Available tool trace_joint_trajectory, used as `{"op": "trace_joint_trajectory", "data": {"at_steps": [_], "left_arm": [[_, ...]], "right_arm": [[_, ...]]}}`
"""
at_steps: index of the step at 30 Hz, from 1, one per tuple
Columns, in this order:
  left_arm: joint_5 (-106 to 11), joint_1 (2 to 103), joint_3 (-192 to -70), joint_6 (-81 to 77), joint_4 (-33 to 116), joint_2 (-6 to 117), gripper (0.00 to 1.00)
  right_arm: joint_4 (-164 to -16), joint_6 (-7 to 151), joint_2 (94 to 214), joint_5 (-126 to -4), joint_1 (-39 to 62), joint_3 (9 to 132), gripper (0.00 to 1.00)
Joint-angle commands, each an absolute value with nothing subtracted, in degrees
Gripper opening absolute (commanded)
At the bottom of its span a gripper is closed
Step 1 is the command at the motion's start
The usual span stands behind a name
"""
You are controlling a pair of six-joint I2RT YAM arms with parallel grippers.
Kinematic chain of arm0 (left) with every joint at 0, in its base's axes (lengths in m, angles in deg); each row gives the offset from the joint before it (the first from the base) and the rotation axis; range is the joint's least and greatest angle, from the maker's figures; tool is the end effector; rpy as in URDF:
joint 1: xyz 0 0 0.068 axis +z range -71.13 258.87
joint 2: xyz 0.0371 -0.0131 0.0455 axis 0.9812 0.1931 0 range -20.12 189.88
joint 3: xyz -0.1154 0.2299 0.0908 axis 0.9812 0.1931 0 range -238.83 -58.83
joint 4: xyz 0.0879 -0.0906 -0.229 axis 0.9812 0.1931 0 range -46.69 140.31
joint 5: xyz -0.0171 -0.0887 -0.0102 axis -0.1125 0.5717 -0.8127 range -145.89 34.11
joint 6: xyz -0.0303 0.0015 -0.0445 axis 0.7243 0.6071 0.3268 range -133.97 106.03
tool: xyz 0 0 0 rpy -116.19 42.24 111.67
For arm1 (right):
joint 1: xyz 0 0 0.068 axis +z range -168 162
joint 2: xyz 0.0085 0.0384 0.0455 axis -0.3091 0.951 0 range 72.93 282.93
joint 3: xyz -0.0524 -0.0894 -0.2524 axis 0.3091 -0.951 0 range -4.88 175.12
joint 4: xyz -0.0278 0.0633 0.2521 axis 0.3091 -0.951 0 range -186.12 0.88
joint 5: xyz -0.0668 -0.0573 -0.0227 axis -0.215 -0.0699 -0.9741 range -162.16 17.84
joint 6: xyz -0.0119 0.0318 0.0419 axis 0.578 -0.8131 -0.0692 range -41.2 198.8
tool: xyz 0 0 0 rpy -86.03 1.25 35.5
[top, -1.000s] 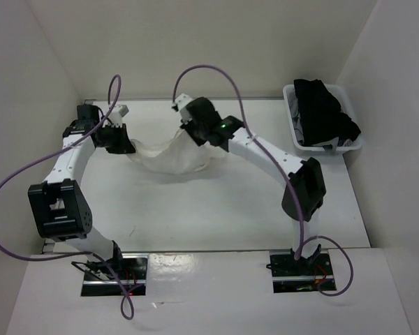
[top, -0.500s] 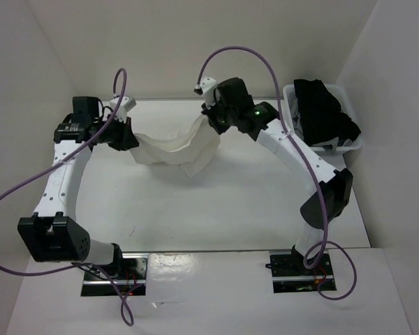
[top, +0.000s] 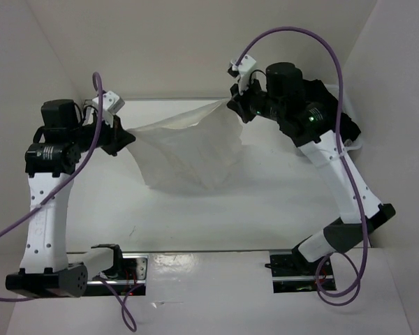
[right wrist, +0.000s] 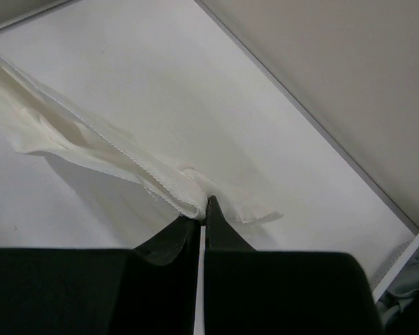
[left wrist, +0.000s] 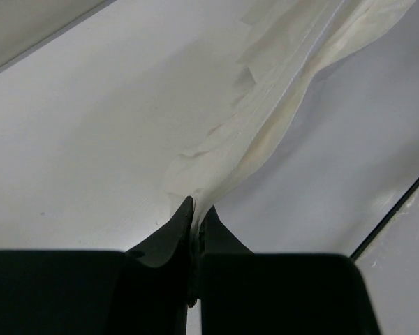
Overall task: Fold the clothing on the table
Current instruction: Flatten the skirt out
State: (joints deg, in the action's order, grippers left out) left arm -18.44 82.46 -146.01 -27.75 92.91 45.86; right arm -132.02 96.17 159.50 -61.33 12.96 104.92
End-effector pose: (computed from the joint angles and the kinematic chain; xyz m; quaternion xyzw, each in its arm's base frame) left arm 0.2103 -0.0086 0.4506 0.2360 0.7957 -0.1993 0.5210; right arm 0.2609 0.1643 0.4921 -0.3828 0.7202 0.1445 0.5603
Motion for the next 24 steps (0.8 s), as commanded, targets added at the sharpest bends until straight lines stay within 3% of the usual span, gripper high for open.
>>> {"op": "trace_joint_trajectory", "data": {"at_steps": [1,15,24], "left_arm": [[-15.9,82.82,-144.8,-29.61,92.88,40.71,0.02],[-10.19,83.96,-144.08,-31.37,97.8,32.71,0.03],[-10.71,83.96,-140.57,-29.79,92.18,50.33,0.05]], "right_arm": [[-133.41,97.78,154.06,-59.6,12.06,104.46,0.0],[-141.77,104.03,146.94,-38.94,5.38,102.7,0.0],[-136.68,102.01,157.12,-43.67,5.38,94.79,0.0]]}}
